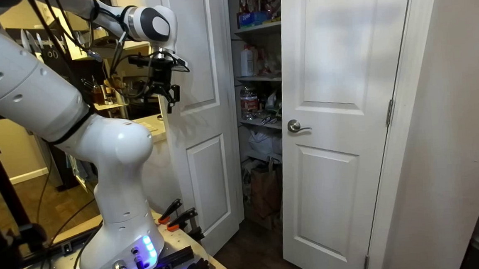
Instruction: Close the door on the left
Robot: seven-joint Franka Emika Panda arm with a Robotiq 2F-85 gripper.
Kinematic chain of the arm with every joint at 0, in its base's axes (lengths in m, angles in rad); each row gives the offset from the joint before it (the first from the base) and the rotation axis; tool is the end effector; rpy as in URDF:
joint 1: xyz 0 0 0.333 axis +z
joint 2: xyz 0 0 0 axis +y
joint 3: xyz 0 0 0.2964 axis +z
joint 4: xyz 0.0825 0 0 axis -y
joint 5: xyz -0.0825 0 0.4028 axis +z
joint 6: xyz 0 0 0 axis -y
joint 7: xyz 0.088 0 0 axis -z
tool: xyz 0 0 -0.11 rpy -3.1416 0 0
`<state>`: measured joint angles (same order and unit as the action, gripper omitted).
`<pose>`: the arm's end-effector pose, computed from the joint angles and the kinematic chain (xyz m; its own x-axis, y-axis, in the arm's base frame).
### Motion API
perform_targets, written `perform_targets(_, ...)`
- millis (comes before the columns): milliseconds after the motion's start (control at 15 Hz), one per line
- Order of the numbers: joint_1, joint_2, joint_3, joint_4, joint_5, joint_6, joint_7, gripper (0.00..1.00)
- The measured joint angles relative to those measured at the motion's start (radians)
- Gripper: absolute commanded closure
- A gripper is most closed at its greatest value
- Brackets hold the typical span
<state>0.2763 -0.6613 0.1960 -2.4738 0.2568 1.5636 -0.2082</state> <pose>0.3031 0.1888 0.4688 0.7972 0.5616 -0.2215 0.5331 -0.8271 -0.1782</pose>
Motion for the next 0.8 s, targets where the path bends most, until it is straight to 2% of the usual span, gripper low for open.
perform_targets(800, 0.007, 0.014, 0.009, 0.007, 0.001, 0.013, 0.0, 0.0)
